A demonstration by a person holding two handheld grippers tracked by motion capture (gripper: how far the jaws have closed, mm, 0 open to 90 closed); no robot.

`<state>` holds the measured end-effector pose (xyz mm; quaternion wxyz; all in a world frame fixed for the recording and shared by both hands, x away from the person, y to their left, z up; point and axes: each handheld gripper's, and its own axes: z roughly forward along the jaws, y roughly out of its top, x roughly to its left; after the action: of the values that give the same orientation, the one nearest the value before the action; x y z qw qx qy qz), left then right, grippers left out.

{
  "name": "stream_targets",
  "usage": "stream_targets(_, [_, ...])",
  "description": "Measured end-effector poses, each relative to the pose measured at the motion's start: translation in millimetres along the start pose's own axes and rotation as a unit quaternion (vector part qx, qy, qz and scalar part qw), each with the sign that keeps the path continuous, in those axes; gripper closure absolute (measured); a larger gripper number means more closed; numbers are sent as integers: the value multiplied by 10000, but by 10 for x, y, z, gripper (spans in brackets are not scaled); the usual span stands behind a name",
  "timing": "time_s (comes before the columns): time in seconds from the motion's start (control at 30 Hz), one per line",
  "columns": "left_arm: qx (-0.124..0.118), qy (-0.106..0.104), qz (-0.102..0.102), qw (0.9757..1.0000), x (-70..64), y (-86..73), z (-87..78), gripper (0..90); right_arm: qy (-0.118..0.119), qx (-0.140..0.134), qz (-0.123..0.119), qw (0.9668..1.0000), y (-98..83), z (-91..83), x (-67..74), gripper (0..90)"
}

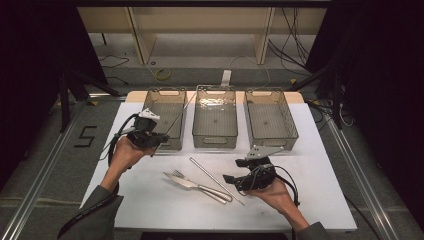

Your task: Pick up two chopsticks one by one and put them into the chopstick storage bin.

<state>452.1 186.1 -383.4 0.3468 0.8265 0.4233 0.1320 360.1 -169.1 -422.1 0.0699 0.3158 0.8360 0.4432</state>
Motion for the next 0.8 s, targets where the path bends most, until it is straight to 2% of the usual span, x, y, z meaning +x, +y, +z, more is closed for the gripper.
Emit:
stream_targets(0.2, [-112,242,-301,9992,212,129,34,840,36,-14,56,10000,-11,7,5,268])
stream_targets(0.33, [-93,338,-445,9984,338,188,96,839,82,4,85,9999,-17,19,6,266])
stream_targets(0.63, [-23,609,-517,9968,538,297,218,839,107,55,87,9999,-21,27,19,266])
stream_targets(0.73, [-87,665,-617,9958,613,327,222,839,115,73,62,9999,-21,23,24,265])
stream_targets(0.8, [-89,736,-612,9954,658,343,238,839,129,59,72,9999,-21,21,22,266])
